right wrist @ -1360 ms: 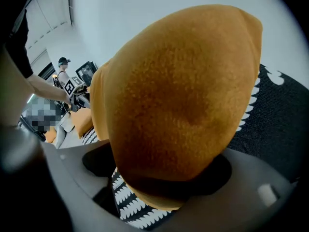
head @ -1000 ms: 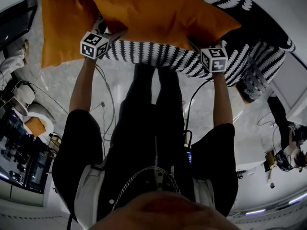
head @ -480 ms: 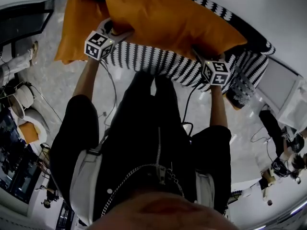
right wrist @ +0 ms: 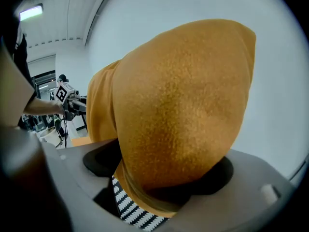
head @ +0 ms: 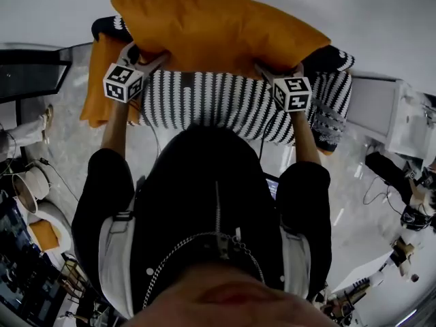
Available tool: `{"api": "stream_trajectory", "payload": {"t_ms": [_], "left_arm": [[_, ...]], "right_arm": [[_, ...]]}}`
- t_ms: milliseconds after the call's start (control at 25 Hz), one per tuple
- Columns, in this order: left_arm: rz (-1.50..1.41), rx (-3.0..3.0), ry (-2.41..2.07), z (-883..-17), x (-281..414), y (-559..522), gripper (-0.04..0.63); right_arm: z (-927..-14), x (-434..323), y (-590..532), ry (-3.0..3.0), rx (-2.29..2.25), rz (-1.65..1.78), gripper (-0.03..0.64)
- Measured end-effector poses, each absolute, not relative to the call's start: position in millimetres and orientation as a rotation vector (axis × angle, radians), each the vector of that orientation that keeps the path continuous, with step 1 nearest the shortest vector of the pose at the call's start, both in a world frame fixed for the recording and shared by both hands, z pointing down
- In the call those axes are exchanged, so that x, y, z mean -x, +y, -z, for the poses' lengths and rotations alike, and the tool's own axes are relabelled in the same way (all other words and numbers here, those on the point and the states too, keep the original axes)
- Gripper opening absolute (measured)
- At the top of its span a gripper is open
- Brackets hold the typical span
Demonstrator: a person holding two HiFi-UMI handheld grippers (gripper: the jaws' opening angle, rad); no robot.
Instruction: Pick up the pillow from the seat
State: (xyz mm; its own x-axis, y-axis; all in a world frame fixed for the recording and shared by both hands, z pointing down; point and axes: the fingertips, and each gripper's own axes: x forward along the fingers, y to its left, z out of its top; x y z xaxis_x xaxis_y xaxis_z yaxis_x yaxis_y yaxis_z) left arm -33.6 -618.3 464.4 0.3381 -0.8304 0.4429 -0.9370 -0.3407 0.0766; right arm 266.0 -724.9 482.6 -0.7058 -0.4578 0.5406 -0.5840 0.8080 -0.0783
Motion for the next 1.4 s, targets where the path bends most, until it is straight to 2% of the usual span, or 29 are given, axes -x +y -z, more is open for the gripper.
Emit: {"api": "stream_trajectory", "payload": {"t_ms": [640,1400], "left_arm": [[-0.403,-2.432,-1.714,-362,42,-647,0.354],[-0.369,-2.42,-1.727,-363,33,-640,0.356]], "right_arm": [[-377,-255,-758,-2.59,-0.847,-0.064,0.416],[-370,-262,-757,-2.575,-0.835,-0.012,0.411]]}}
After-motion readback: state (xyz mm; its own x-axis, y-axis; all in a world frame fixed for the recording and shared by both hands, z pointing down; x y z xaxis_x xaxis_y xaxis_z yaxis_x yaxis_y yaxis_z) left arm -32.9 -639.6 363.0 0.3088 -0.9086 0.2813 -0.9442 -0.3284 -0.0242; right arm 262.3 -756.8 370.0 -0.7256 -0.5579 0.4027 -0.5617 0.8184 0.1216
